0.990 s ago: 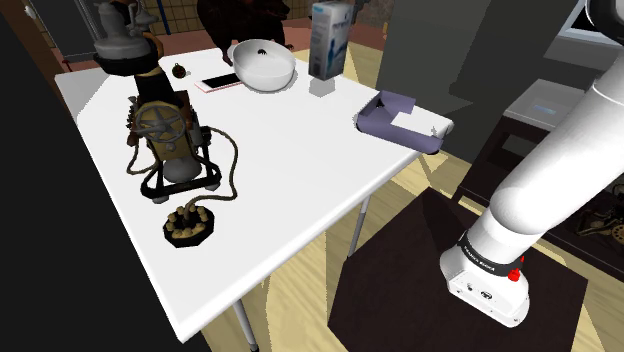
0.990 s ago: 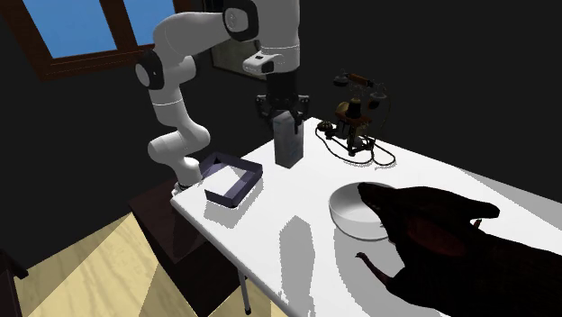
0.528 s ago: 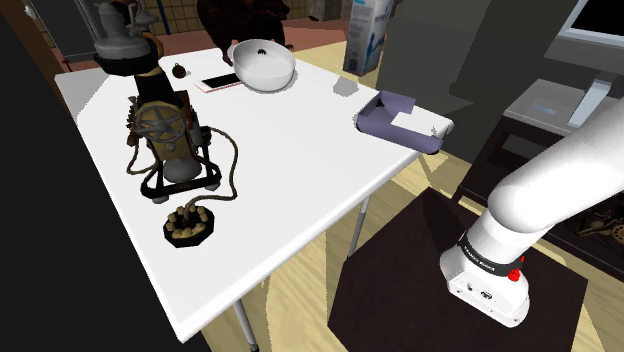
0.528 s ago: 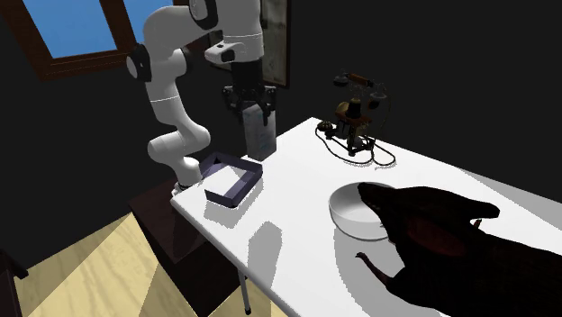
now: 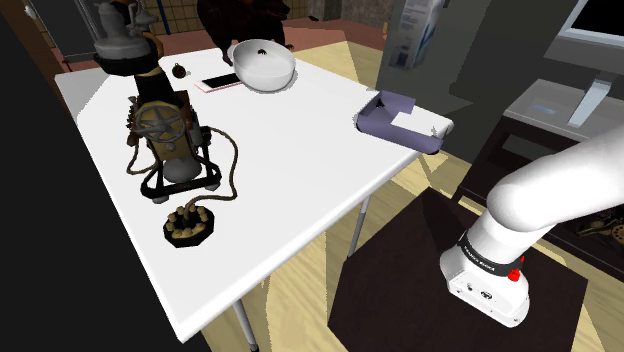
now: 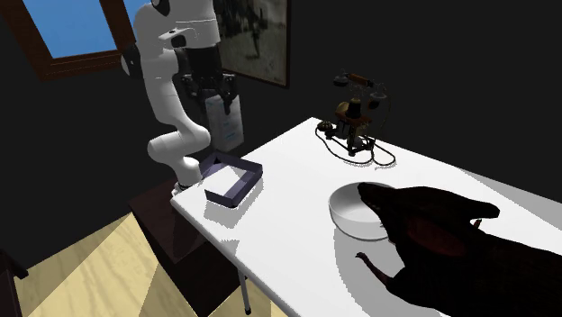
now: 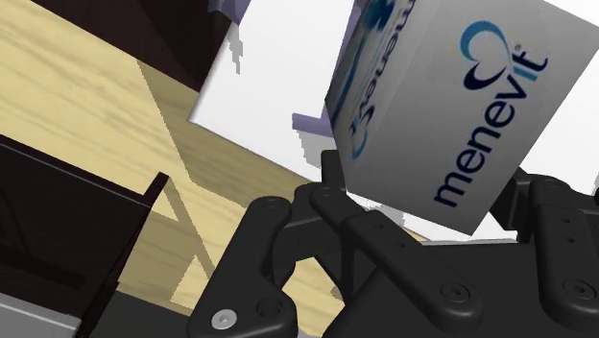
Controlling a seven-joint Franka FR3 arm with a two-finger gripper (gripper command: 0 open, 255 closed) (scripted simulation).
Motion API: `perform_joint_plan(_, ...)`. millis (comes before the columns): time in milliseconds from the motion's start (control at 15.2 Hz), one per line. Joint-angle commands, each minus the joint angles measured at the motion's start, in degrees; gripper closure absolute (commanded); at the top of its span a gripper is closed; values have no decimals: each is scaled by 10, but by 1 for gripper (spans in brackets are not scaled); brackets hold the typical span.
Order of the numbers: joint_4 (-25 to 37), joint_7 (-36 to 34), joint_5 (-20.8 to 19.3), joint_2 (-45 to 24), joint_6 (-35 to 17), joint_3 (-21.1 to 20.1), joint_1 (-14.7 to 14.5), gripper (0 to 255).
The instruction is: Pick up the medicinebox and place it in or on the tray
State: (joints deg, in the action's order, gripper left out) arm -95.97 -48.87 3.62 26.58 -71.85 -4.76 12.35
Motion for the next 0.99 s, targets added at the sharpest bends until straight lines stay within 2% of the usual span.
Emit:
perform_joint_plan(0,-13,22,-5,26,14,17,4,255)
perform_joint_plan(66,-16,31,-8,36,21,25,5,255)
perform_joint_plan(924,-174,35,-7,97,-76,25,4,255)
